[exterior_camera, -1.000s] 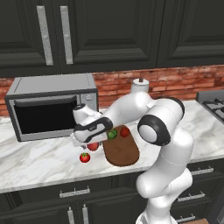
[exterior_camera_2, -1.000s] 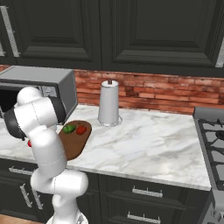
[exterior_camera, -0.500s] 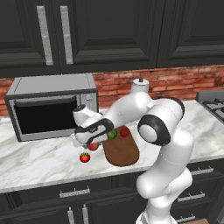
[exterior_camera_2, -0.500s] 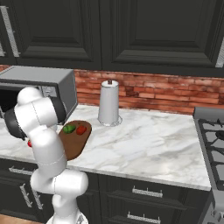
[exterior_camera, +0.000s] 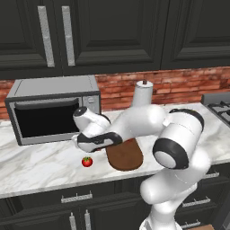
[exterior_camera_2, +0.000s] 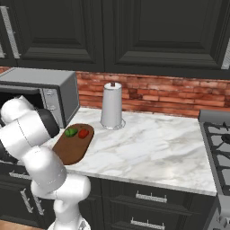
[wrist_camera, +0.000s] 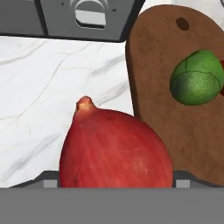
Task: Place the avocado, onion, tomato, and bell pepper on the cutting board.
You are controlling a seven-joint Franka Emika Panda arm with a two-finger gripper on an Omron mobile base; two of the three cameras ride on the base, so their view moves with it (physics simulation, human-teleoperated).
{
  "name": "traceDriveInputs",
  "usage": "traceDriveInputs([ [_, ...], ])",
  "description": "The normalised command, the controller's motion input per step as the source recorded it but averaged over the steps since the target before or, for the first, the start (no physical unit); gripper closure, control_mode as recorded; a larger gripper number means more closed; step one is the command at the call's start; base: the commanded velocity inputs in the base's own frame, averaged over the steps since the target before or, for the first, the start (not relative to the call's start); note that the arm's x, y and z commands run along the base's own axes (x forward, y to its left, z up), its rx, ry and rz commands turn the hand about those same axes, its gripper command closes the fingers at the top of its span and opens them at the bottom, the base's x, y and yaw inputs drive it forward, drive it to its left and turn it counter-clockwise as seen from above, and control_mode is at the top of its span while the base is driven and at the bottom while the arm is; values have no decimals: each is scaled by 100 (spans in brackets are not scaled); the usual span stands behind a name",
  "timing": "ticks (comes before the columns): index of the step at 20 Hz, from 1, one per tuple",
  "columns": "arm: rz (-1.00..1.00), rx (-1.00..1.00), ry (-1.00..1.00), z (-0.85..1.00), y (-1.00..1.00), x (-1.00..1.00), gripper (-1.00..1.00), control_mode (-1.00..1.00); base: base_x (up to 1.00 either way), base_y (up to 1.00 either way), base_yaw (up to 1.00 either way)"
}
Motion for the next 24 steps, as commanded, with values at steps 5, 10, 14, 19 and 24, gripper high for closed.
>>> traceDriveInputs([
  [5, -6, 0, 5, 33, -12, -22, 100, -100, 0, 0, 0],
  [10, -5, 0, 10, 31, -13, -14, 100, -100, 0, 0, 0],
  [14, -3, 0, 7, 15, -16, -13, 100, -100, 0, 0, 0],
  [19, -2, 0, 7, 0, -24, -4, 100, -100, 0, 0, 0],
  [24, -3, 0, 8, -6, -23, 0, 100, -100, 0, 0, 0],
])
